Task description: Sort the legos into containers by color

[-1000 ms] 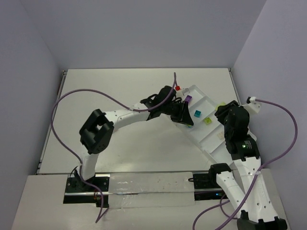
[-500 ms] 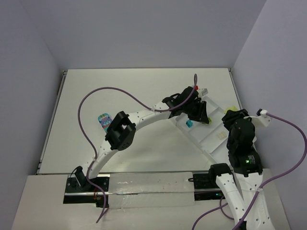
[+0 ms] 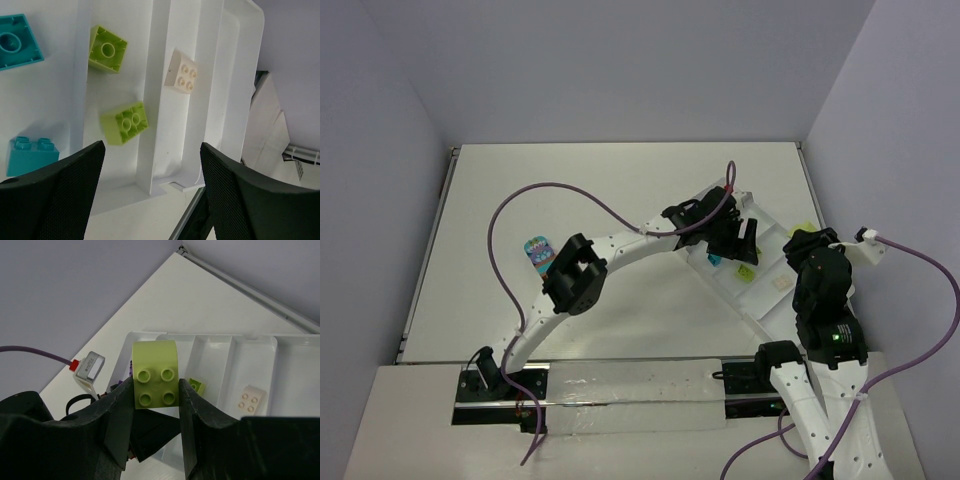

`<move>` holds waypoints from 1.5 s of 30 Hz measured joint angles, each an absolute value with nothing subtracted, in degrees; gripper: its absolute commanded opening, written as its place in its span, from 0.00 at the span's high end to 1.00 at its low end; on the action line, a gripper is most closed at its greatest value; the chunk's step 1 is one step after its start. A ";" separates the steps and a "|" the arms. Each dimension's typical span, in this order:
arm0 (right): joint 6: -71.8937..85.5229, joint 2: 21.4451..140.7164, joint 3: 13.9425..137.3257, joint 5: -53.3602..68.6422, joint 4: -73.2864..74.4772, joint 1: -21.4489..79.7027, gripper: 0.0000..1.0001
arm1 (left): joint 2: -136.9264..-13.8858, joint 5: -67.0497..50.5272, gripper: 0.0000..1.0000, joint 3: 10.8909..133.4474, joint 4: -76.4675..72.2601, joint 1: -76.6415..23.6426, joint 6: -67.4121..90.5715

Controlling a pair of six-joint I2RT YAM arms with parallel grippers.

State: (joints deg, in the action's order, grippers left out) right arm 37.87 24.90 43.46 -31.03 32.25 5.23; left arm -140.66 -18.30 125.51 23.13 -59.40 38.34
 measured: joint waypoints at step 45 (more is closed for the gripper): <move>34.91 43.72 40.13 45.15 4.08 5.42 1.00 | -90.47 -54.11 0.22 57.67 -33.51 -38.32 51.71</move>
State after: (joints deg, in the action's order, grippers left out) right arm 34.91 43.72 40.13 45.15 4.08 5.42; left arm -90.47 -54.11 57.67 -33.51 -38.32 51.71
